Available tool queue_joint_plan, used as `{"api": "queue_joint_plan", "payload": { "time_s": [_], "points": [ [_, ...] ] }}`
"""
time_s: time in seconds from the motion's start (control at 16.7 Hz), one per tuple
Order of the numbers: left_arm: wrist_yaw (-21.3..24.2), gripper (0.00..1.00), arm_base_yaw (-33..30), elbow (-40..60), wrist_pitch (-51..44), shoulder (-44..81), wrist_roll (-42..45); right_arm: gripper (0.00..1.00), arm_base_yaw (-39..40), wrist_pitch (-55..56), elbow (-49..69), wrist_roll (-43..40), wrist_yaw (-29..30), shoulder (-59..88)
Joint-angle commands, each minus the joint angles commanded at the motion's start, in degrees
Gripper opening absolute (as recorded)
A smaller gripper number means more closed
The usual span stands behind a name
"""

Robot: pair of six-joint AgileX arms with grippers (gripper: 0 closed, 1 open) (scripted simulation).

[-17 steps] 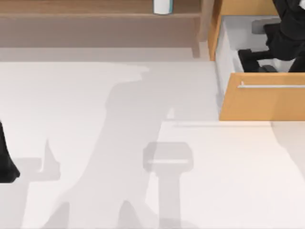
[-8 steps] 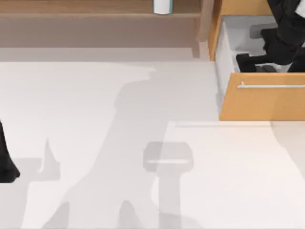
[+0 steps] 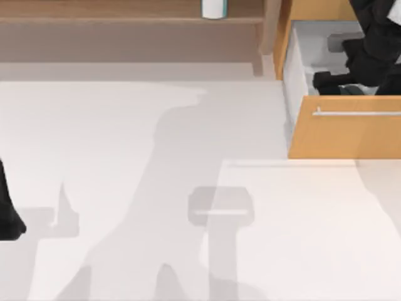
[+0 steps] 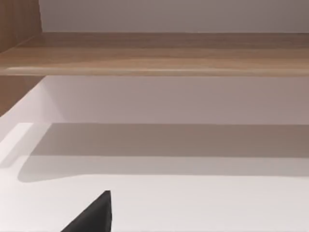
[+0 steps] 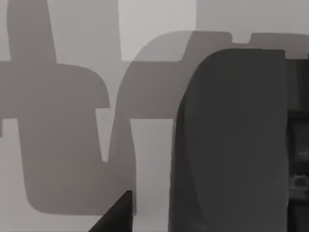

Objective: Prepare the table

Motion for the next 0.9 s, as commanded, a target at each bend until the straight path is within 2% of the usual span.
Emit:
{"api": "queue_joint_plan", "payload": {
  "time_s": [0.54,0.9],
  "points": [
    [0.0,1.0,0.0,0.0,0.0,0.0,0.0,0.02,0.0,0.0,0.0,0.0,0.0,0.0],
    [0.0,1.0,0.0,0.0,0.0,0.0,0.0,0.0,0.0,0.0,0.0,0.0,0.0,0.0]
  ]
}}
